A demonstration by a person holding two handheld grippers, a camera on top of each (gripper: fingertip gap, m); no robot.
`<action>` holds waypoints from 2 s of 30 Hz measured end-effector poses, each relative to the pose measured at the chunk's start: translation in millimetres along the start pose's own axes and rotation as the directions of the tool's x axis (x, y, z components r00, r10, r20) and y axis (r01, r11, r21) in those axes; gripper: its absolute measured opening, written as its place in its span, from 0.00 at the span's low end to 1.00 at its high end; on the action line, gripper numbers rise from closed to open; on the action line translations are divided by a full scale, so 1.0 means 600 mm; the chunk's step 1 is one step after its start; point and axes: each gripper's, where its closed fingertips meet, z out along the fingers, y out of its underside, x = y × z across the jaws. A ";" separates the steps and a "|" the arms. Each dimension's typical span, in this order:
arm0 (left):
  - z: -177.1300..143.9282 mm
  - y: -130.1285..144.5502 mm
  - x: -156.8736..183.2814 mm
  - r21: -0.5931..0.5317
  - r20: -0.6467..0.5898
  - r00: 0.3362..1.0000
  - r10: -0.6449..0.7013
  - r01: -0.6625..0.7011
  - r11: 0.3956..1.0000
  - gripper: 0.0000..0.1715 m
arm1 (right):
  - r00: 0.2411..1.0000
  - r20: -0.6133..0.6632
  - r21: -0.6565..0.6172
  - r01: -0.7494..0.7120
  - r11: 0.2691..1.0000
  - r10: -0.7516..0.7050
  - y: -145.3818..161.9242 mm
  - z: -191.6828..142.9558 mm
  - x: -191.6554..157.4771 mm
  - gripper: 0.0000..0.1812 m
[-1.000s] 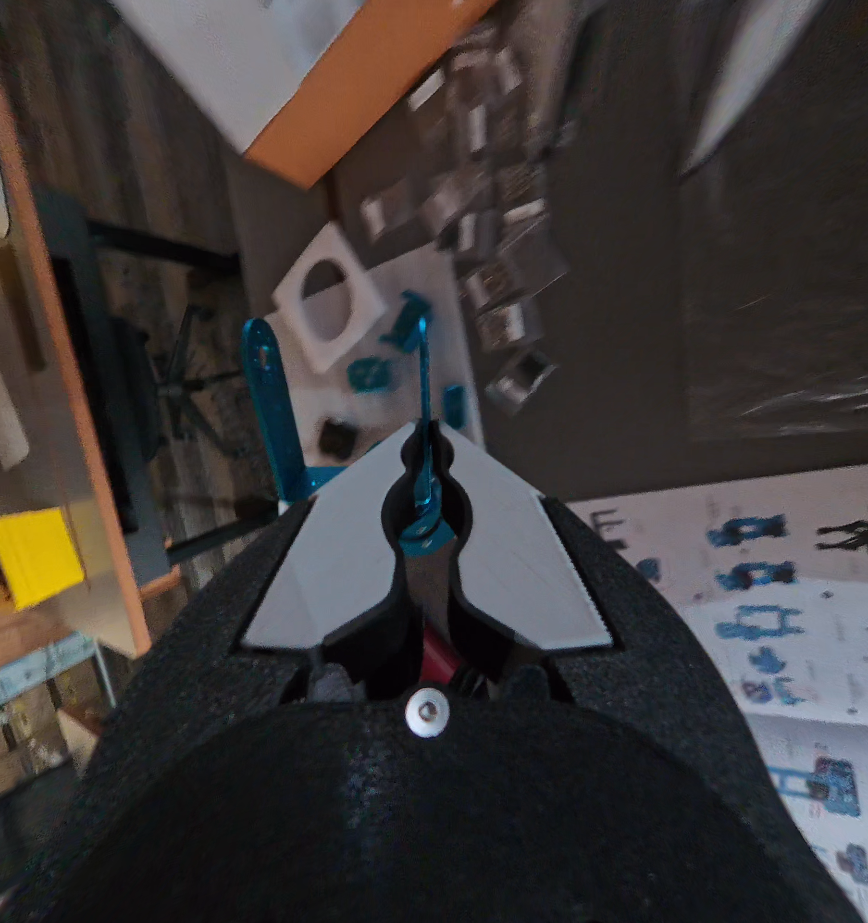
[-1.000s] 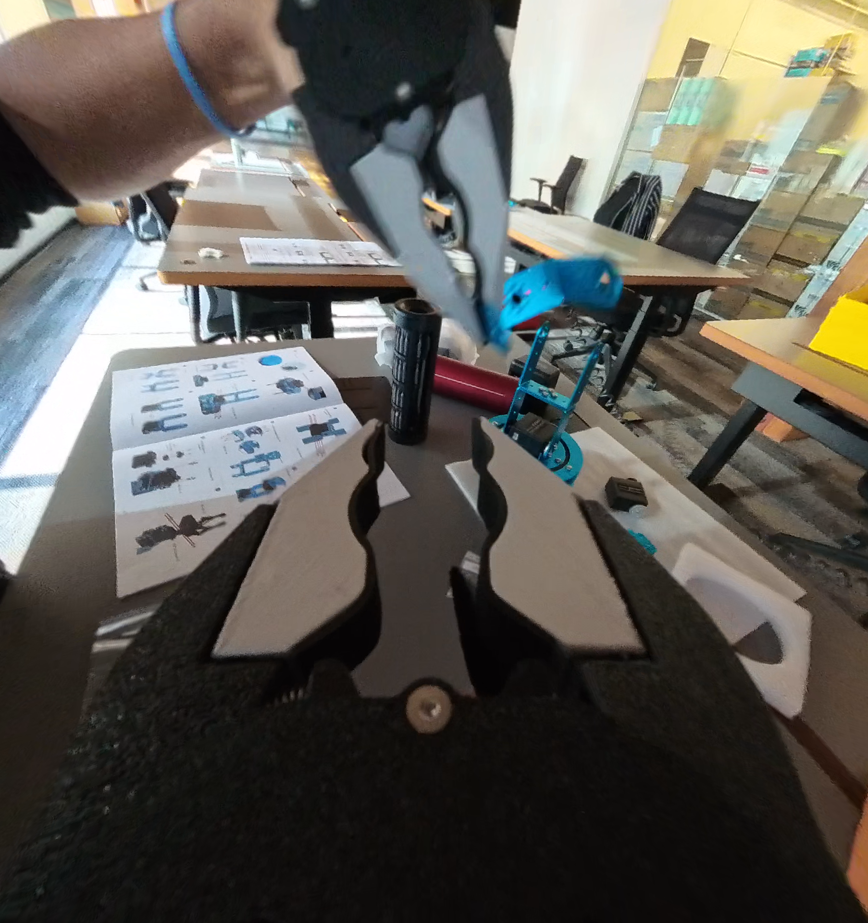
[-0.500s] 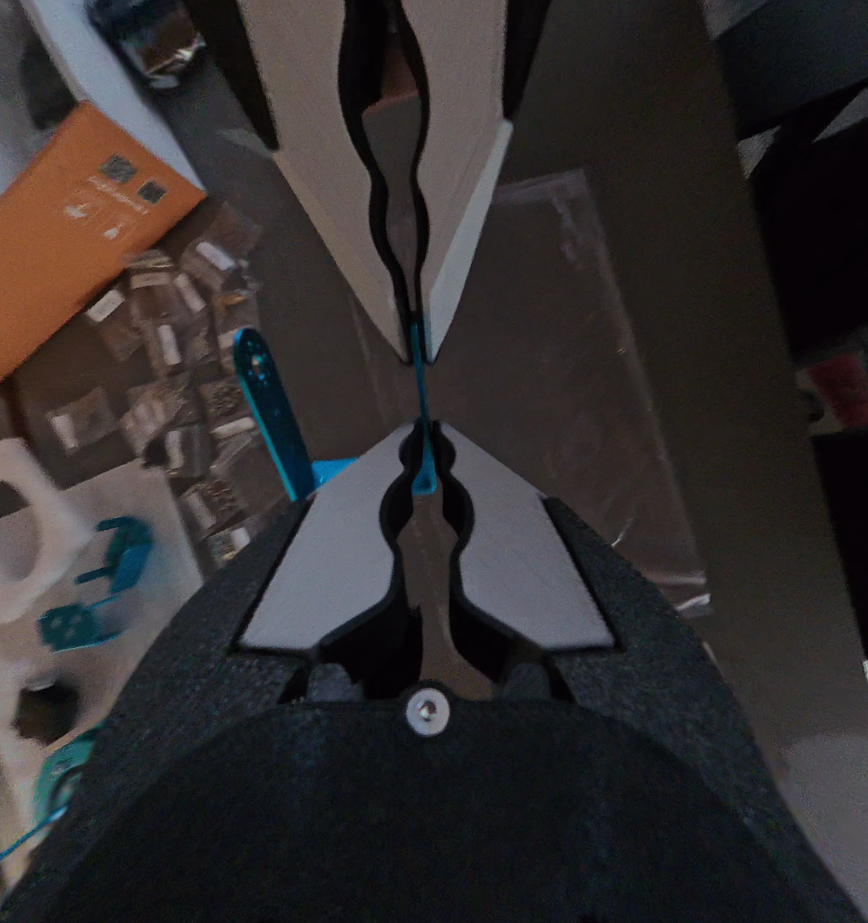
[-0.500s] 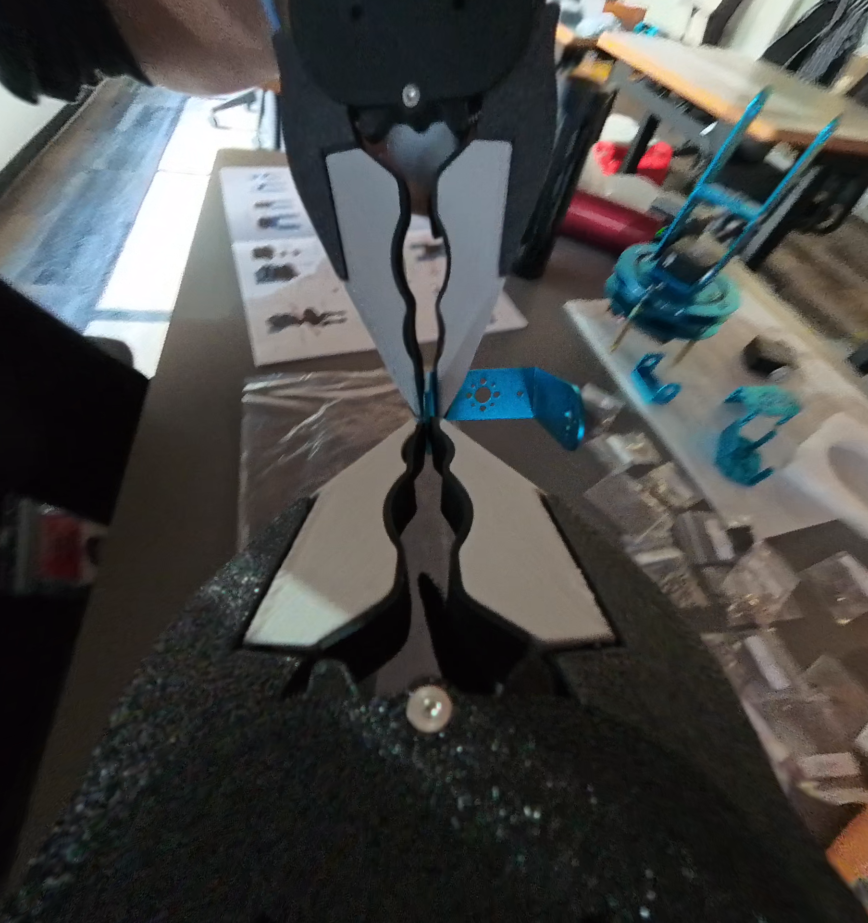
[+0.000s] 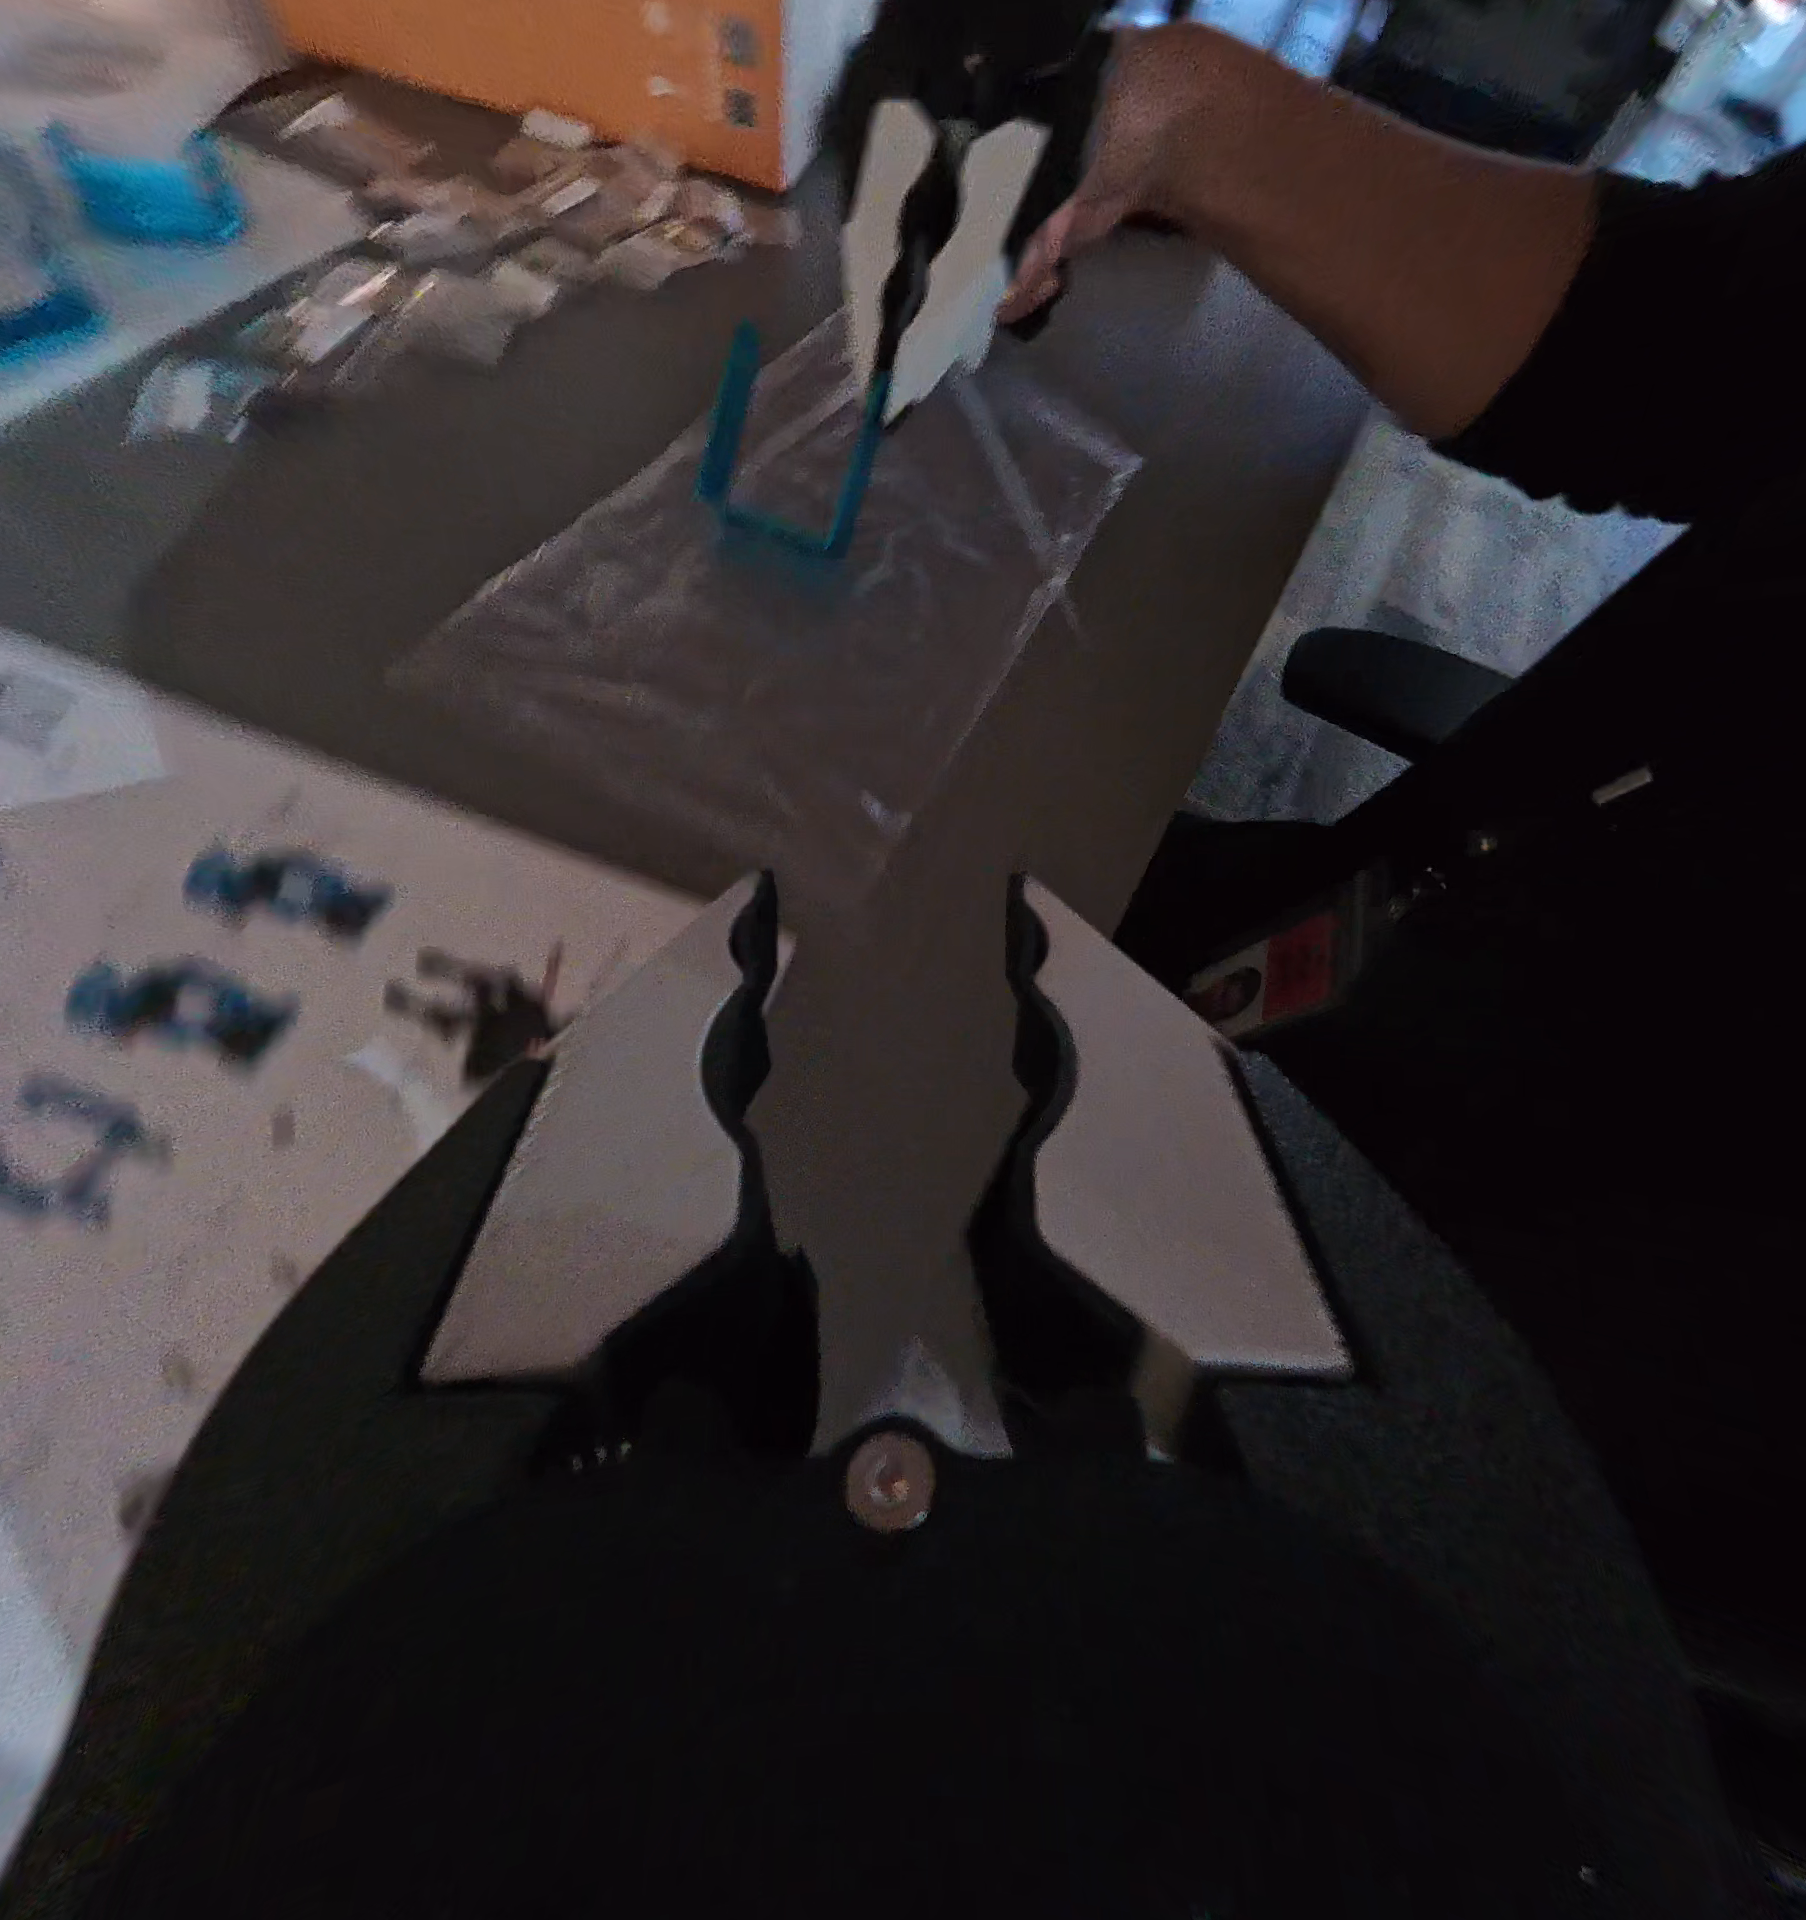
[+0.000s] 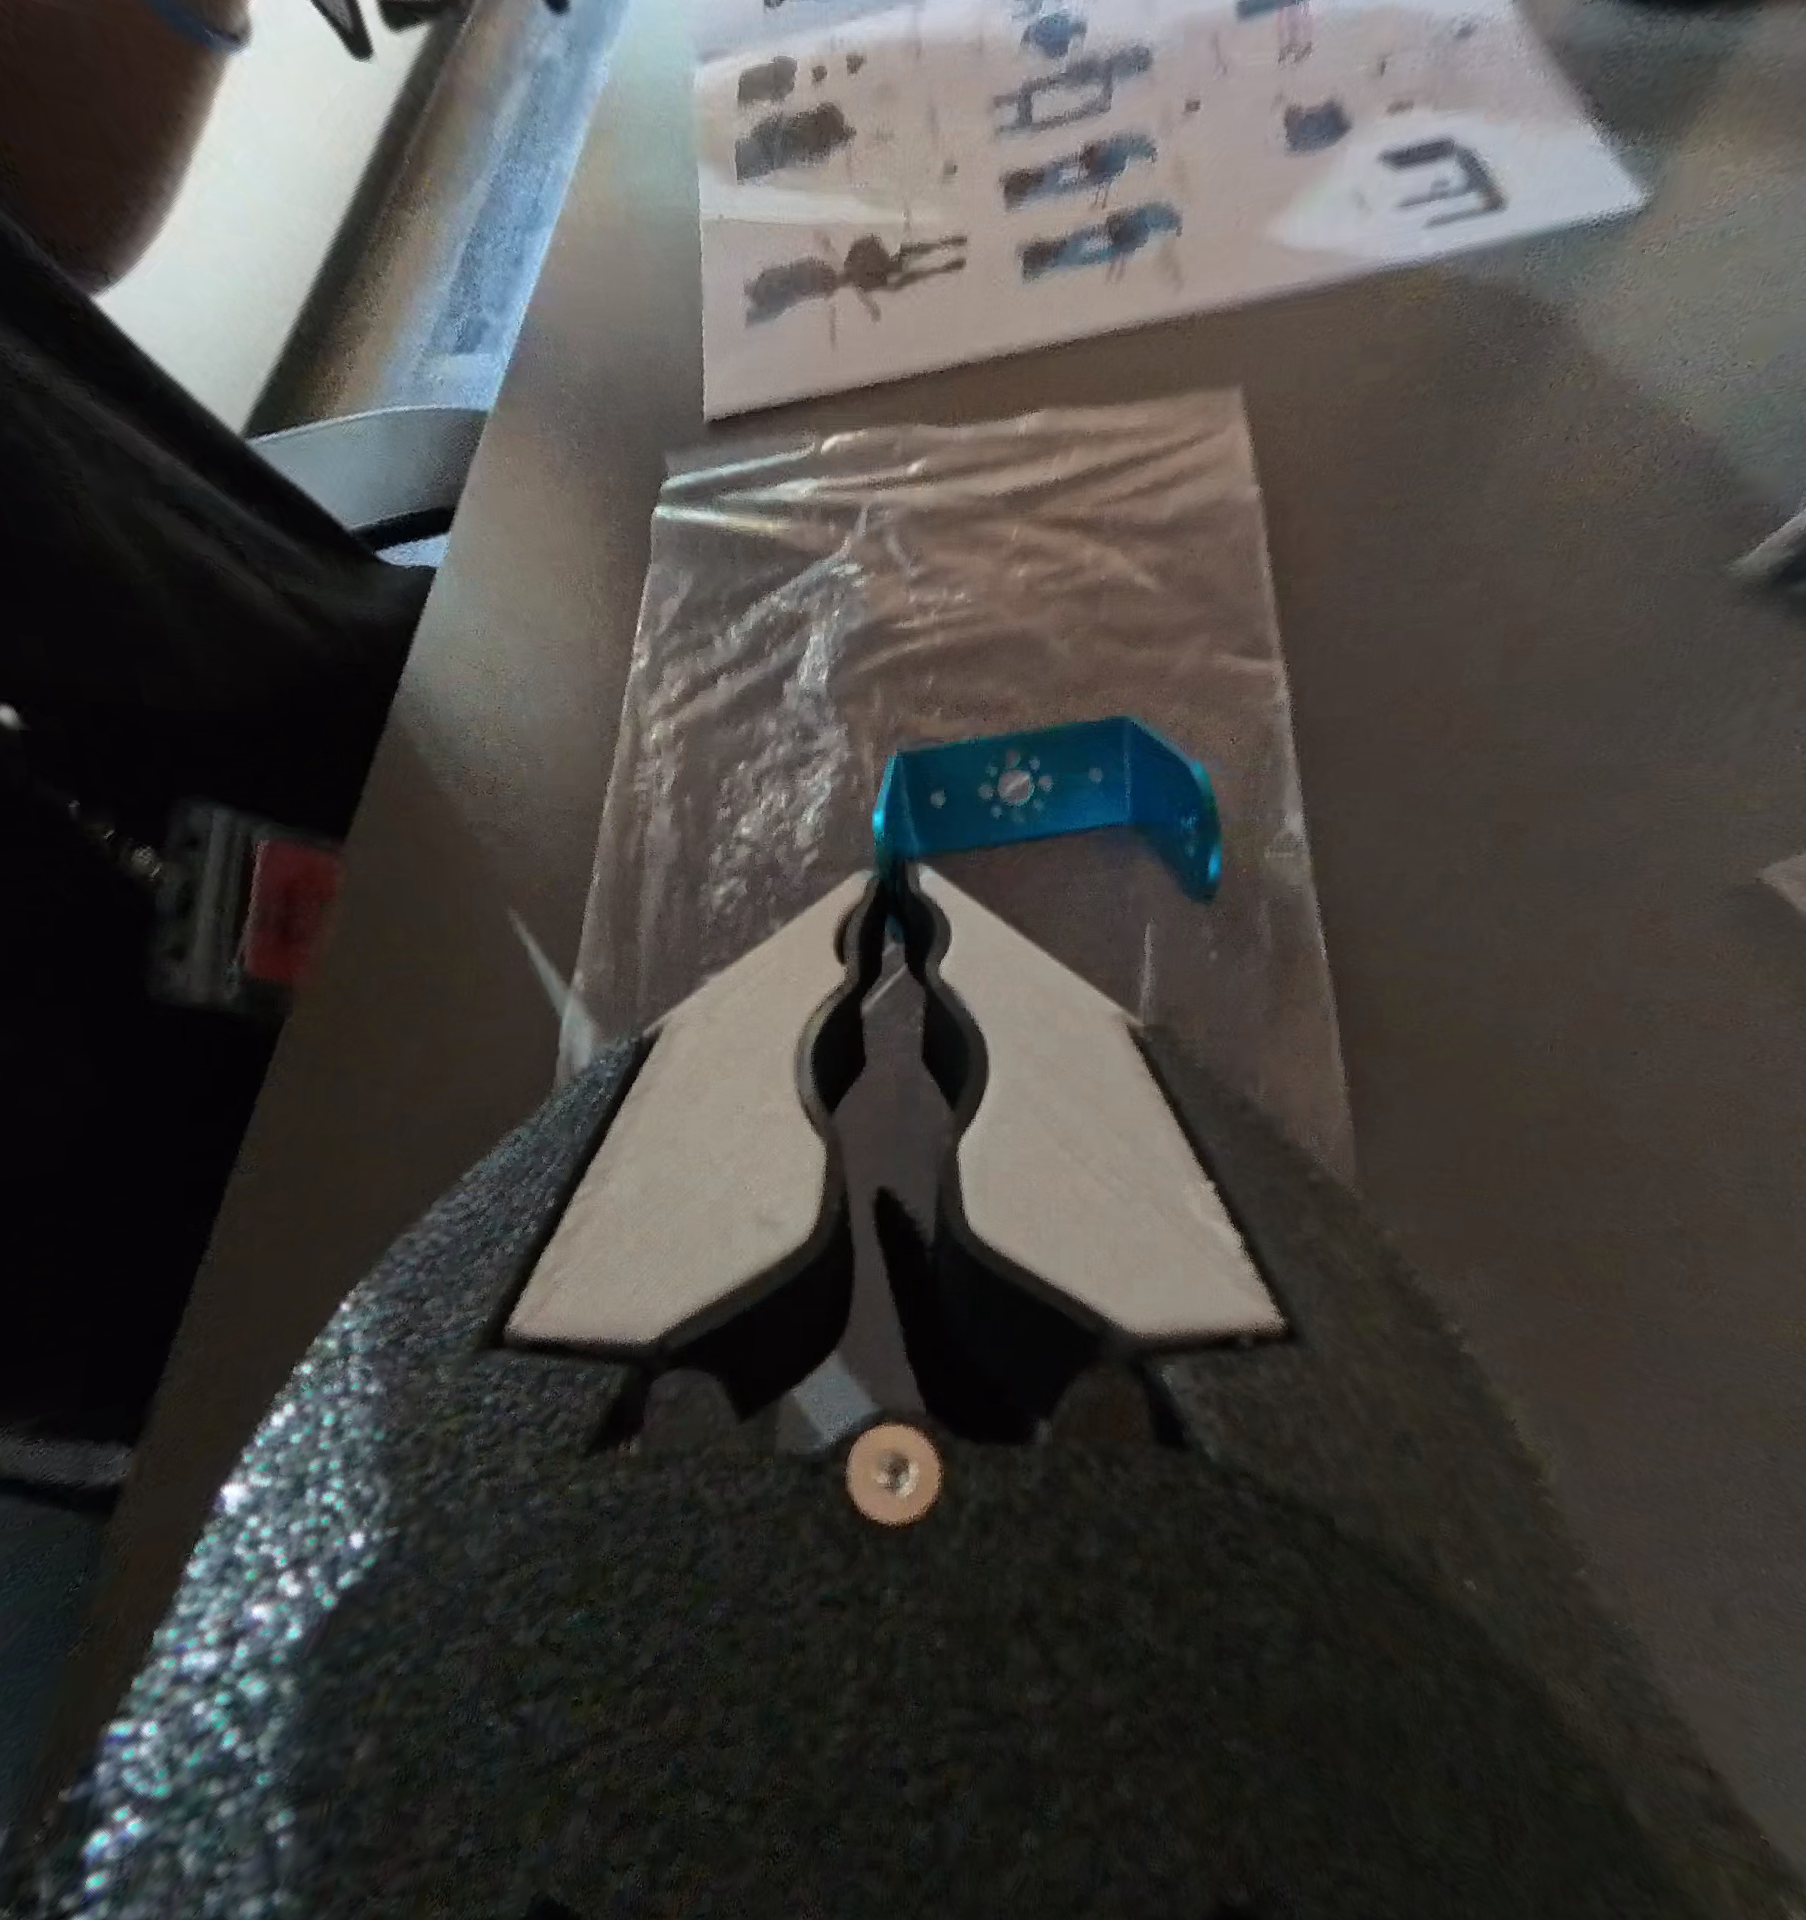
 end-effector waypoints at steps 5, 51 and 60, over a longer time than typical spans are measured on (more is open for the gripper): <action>-0.104 0.109 -0.022 0.109 0.213 0.947 -0.241 0.222 0.969 0.26 | 0.998 0.027 -0.131 -0.056 0.990 0.060 0.051 -0.012 0.003 0.02; -0.376 0.232 -0.187 0.144 0.826 0.423 -0.374 0.482 0.864 0.24 | 0.828 -0.526 0.074 -0.186 0.980 0.197 -0.130 0.017 0.430 0.23; -0.344 0.187 -0.159 0.169 0.833 0.399 -0.383 0.476 0.863 0.24 | 0.901 -0.431 -0.087 -0.096 0.992 0.049 -0.117 0.083 0.498 0.19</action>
